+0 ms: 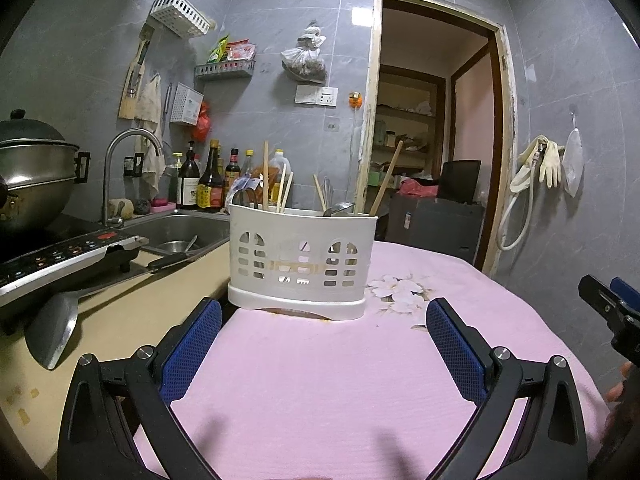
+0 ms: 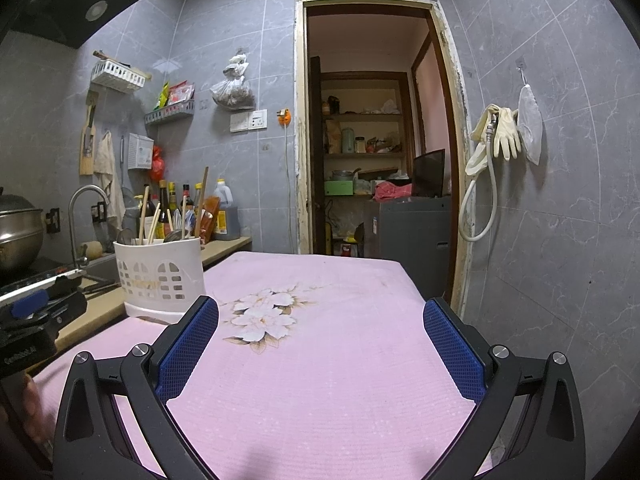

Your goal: Organize utensils

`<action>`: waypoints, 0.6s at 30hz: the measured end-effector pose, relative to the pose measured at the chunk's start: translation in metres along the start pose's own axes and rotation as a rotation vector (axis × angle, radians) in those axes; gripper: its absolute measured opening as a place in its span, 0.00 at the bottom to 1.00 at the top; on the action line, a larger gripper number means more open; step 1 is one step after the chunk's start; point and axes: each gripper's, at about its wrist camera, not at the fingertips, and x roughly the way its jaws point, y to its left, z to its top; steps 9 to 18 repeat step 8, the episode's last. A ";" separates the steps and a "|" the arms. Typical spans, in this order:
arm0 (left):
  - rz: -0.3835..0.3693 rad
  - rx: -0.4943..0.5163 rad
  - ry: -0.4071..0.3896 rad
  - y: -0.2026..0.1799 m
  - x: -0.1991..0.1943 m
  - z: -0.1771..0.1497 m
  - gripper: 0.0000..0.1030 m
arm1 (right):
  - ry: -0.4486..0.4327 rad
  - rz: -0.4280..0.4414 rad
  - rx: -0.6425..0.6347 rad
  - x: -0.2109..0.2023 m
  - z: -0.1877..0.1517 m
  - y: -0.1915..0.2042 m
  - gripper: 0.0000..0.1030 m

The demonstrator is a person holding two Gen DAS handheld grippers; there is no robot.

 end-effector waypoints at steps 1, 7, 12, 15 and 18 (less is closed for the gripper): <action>0.001 0.002 0.001 0.000 0.001 0.000 0.97 | 0.000 0.000 0.000 0.000 0.001 0.000 1.00; -0.002 0.004 0.001 0.001 0.001 -0.001 0.97 | 0.000 0.000 0.001 0.000 0.000 0.000 1.00; -0.002 0.005 0.001 0.001 0.001 -0.001 0.97 | -0.001 -0.001 0.000 0.000 0.000 0.000 1.00; -0.002 0.005 0.001 0.001 0.001 -0.001 0.97 | -0.001 -0.001 0.000 0.000 0.000 0.000 1.00; -0.002 0.005 0.001 0.001 0.001 -0.001 0.97 | -0.001 -0.001 0.000 0.000 0.000 0.000 1.00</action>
